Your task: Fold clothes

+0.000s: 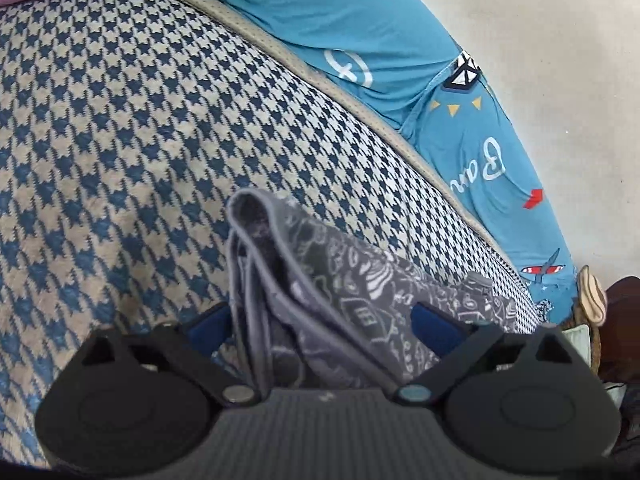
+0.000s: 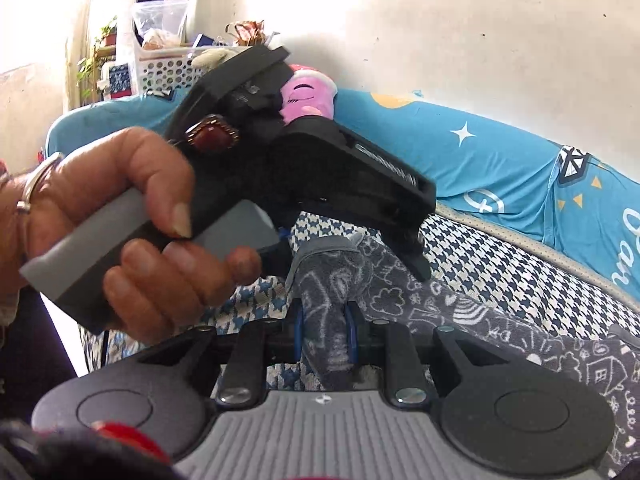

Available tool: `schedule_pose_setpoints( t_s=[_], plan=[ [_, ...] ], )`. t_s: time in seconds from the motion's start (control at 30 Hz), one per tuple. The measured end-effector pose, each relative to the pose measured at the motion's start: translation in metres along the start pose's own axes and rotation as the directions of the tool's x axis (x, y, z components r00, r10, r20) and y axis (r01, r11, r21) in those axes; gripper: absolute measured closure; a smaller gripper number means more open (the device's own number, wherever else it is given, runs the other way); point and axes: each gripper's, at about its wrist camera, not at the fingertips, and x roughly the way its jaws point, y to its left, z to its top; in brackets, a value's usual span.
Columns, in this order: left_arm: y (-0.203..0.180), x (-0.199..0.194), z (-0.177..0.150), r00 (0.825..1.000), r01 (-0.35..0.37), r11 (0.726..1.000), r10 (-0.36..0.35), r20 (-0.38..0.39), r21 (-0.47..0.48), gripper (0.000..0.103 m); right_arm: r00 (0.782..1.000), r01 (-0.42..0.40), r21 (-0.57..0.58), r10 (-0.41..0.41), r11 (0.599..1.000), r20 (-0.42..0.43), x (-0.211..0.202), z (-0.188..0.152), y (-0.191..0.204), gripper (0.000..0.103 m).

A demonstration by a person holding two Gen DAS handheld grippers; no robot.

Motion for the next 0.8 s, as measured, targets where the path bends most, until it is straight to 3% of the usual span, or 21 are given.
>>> schedule_pose_setpoints(
  t_s=[0.03, 0.17, 0.33, 0.57, 0.8],
  plan=[
    [-0.001, 0.002, 0.000, 1.000, -0.005, 1.000, 0.005, -0.006, 0.000, 0.031, 1.000, 0.003, -0.008, -0.003, 1.000, -0.006, 0.001, -0.001, 0.001, 0.081],
    [-0.001, 0.005, 0.000, 1.000, -0.022, 1.000, 0.022, 0.002, -0.009, 0.045, 0.999, 0.008, -0.063, -0.010, 0.998, -0.041, 0.005, -0.006, 0.008, 0.070],
    [0.001, 0.002, 0.001, 1.000, -0.017, 0.999, 0.017, 0.008, -0.031, 0.047, 0.998, 0.037, -0.131, -0.043, 0.991, -0.044, 0.007, -0.011, 0.018, 0.058],
    [0.002, 0.002, 0.001, 1.000, -0.025, 0.999, 0.026, 0.000, -0.028, 0.046, 0.997, 0.034, -0.165, -0.046, 0.986, -0.069, 0.018, -0.013, 0.027, 0.054],
    [0.005, 0.000, 0.000, 0.999, -0.035, 0.999, 0.035, -0.007, -0.030, 0.046, 0.992, 0.086, -0.218, -0.104, 0.972, -0.073, 0.035, -0.015, 0.034, 0.054]
  ],
)
